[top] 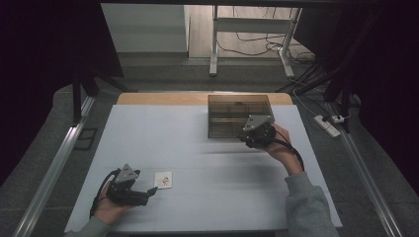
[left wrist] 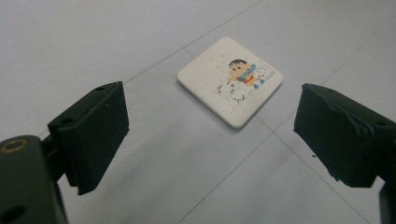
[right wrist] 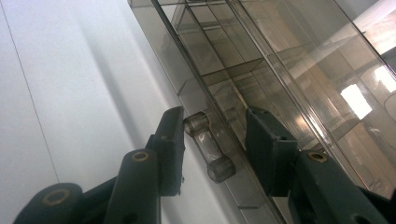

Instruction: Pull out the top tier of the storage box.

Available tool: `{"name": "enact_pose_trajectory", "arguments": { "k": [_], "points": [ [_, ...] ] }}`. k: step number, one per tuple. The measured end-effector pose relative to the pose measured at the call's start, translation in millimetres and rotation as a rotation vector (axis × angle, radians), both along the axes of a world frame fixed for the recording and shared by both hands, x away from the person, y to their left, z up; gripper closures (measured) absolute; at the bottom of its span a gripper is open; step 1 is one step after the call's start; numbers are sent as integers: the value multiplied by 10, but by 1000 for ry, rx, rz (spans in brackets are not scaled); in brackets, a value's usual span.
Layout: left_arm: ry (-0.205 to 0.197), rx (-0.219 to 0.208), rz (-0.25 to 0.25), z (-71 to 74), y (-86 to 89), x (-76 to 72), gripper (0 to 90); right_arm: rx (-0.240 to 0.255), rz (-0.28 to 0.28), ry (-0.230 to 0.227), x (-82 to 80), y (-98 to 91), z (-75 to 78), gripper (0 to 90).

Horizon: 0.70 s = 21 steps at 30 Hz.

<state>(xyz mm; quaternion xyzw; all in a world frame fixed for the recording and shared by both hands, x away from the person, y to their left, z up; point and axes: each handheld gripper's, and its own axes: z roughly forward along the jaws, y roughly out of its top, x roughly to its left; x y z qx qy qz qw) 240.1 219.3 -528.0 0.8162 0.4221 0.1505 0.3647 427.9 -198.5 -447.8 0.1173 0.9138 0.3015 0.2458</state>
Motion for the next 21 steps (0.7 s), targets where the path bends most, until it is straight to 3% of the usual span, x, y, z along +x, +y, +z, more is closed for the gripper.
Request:
{"name": "enact_pose_trajectory", "arguments": {
  "k": [21],
  "points": [
    [0,-2,1,1,4,-1,103,-6,-5,12,-59,2,12,583]
  ]
}}
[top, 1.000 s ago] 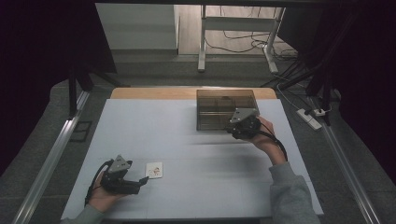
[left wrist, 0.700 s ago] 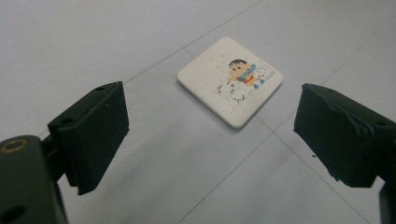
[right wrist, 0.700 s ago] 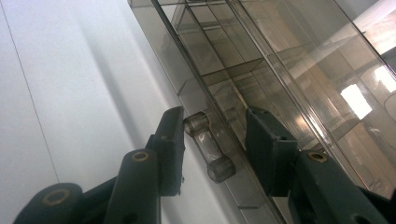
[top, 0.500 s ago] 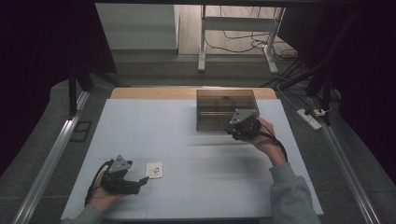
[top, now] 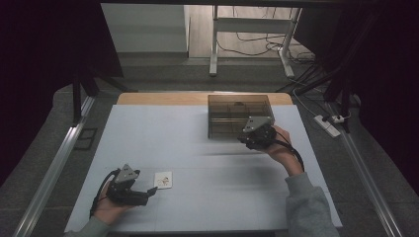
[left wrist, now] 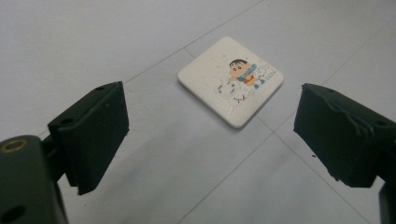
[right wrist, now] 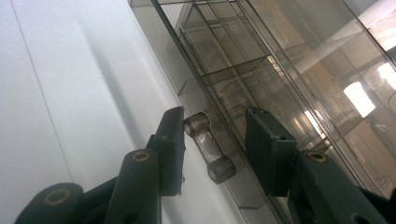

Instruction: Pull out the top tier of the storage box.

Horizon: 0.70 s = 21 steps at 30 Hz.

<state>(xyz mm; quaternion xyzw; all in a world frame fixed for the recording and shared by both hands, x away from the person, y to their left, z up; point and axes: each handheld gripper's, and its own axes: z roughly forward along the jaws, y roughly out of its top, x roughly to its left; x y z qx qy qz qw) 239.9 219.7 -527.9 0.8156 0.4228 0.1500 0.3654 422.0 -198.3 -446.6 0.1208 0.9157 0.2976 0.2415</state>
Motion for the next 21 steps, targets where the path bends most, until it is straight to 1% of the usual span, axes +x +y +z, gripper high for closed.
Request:
{"name": "enact_pose_trajectory", "arguments": {
  "k": [18,19,21],
  "points": [
    [-2,3,-2,2,-1,-4,104,-3,9,14,-40,-13,11,586],
    [-2,2,-2,2,-1,-4,104,5,5,10,-44,-12,3,586],
    [-3,1,-3,4,0,-7,104,5,7,11,-47,-17,5,585]
  ]
}}
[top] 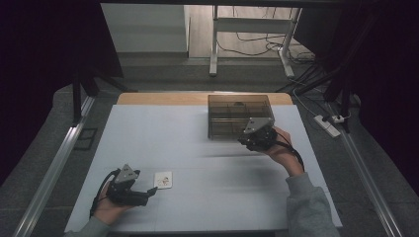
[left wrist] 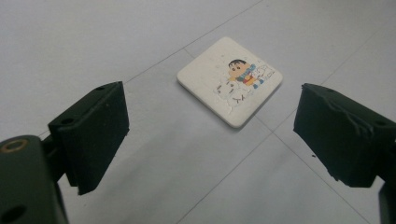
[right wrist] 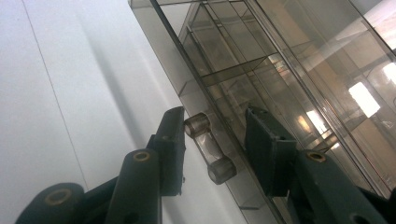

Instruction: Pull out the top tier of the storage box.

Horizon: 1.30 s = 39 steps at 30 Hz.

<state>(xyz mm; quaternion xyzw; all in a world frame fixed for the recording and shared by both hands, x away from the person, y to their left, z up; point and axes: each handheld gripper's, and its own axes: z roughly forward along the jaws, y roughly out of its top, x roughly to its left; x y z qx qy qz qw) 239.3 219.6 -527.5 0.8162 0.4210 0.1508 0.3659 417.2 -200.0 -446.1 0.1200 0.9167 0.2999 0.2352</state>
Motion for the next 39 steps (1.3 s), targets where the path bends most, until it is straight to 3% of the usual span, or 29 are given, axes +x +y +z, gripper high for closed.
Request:
{"name": "enact_pose_trajectory", "arguments": {
  "k": [39],
  "points": [
    [-2,-1,3,4,5,-4,106,-9,14,11,-90,-5,6,597]
  ]
}}
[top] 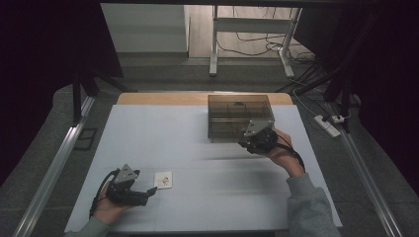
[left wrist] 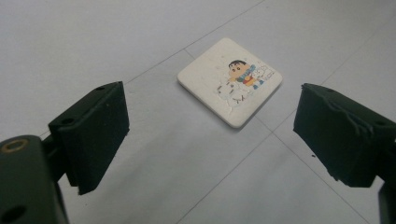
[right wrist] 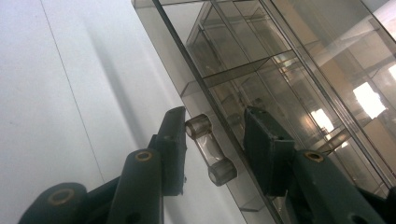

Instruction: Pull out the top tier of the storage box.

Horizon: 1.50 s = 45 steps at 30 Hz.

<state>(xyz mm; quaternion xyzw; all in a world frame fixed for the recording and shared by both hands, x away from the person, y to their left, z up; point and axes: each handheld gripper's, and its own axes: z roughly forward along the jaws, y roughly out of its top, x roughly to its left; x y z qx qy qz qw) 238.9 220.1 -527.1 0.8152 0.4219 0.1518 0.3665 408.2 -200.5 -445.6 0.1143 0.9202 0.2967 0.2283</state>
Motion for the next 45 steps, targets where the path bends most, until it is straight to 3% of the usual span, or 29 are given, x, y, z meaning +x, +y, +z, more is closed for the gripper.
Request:
{"name": "enact_pose_trajectory", "arguments": {
  "k": [24,33,45],
  "points": [
    [1,0,-2,-1,0,1,106,-6,6,0,-8,8,-25,605],
    [2,0,-3,-3,-1,3,106,-6,6,20,-17,-4,-21,606],
    [3,3,-4,-5,-3,5,105,5,2,7,-19,20,-36,610]
  ]
}}
